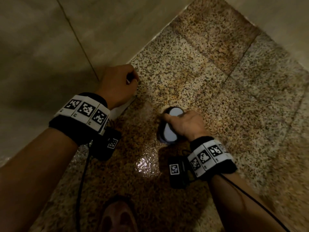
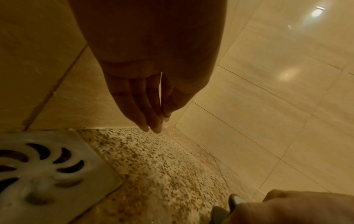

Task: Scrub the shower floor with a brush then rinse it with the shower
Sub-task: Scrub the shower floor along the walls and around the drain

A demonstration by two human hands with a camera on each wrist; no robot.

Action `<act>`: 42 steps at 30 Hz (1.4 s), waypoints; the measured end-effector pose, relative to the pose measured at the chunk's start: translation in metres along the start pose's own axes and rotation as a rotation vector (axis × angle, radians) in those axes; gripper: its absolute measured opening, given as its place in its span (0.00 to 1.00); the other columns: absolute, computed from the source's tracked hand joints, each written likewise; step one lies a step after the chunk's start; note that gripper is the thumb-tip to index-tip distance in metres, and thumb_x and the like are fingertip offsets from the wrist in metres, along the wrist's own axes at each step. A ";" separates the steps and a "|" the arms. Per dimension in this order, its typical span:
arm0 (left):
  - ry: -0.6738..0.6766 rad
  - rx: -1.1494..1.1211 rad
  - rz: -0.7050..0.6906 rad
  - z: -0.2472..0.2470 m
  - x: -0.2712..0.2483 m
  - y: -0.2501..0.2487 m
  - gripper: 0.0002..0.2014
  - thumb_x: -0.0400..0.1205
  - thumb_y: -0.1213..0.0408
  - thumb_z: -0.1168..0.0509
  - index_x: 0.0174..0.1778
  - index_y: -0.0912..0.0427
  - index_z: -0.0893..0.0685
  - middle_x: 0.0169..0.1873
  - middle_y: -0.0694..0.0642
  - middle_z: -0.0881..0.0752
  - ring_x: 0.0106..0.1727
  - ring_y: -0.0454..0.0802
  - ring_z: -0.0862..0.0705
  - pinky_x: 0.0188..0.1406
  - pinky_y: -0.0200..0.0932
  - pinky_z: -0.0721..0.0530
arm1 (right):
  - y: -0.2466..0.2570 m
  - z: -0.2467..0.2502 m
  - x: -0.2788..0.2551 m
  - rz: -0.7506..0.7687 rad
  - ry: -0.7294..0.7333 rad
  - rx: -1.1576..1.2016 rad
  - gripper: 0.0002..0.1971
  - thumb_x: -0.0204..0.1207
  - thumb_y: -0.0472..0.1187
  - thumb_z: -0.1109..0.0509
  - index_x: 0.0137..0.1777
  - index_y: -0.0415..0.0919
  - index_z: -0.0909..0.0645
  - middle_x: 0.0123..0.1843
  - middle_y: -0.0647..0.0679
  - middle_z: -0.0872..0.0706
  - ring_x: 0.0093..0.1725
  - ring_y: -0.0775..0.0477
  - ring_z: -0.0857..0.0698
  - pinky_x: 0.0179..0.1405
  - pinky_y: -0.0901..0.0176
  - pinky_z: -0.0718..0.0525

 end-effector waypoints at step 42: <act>-0.064 0.064 0.034 0.034 -0.005 0.007 0.05 0.79 0.70 0.36 0.44 0.56 0.17 0.41 0.50 0.17 0.44 0.47 0.18 0.42 0.36 0.26 | 0.128 -0.065 -0.020 0.555 0.022 0.184 0.17 0.86 0.50 0.43 0.47 0.37 0.21 0.57 0.41 0.14 0.58 0.39 0.16 0.54 0.50 0.21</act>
Point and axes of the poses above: each hand's wrist, its own x-axis towards the middle knuckle, its own z-axis out of the back of the hand, y = z × x, the point moved 1 cm from there along x, towards the middle knuckle
